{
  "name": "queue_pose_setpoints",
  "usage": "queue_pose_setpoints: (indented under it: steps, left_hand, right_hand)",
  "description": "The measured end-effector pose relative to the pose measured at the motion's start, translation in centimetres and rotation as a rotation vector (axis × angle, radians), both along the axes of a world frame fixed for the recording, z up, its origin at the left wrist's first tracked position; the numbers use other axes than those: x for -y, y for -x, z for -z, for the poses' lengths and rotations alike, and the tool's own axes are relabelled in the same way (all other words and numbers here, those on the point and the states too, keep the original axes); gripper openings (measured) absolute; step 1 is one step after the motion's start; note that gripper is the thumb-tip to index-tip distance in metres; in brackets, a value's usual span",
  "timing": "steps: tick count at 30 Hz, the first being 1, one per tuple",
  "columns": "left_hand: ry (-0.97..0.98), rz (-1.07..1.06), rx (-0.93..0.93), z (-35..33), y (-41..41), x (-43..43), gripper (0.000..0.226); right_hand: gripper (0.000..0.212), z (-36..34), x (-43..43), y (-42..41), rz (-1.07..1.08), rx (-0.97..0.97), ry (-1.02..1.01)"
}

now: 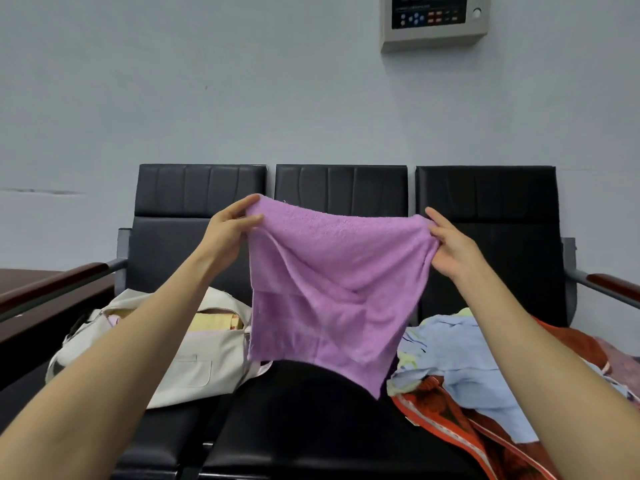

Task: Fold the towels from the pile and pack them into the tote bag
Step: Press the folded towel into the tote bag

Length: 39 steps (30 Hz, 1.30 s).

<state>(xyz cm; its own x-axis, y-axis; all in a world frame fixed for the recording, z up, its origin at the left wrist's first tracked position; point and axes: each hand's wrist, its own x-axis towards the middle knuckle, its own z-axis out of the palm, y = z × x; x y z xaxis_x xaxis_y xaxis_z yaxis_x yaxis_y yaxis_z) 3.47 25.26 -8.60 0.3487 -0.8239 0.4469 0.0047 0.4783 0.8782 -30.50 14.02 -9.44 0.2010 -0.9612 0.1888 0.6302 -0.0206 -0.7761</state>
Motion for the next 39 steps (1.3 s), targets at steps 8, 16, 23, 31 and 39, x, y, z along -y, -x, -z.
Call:
queue_pose_setpoints:
  steps: [8, 16, 23, 31, 39]
  left_hand:
    - [-0.212, -0.137, -0.053, 2.3, -0.5, 0.6, 0.036]
    - [-0.302, -0.101, -0.084, 3.1, -0.6, 1.5, 0.041]
    - [-0.144, -0.195, 0.069, 2.1, -1.0, 2.1, 0.055]
    - [-0.001, -0.334, 0.152, 0.5, 0.1, 1.9, 0.044]
    - [-0.013, -0.331, 0.102, 0.7, 0.3, 1.2, 0.036]
  right_hand:
    - [0.019, 1.3, -0.9, 0.1, -0.09, -0.052, -0.195]
    - [0.025, 2.7, -0.3, 0.6, -0.121, -0.146, -0.255]
    - [0.032, 2.4, 0.8, 0.7, 0.097, 0.067, -0.05]
    - [0.026, 0.6, 0.1, 0.6, 0.281, 0.017, 0.159]
    - [0.039, 0.0, 0.0, 1.4, 0.097, -0.005, 0.082]
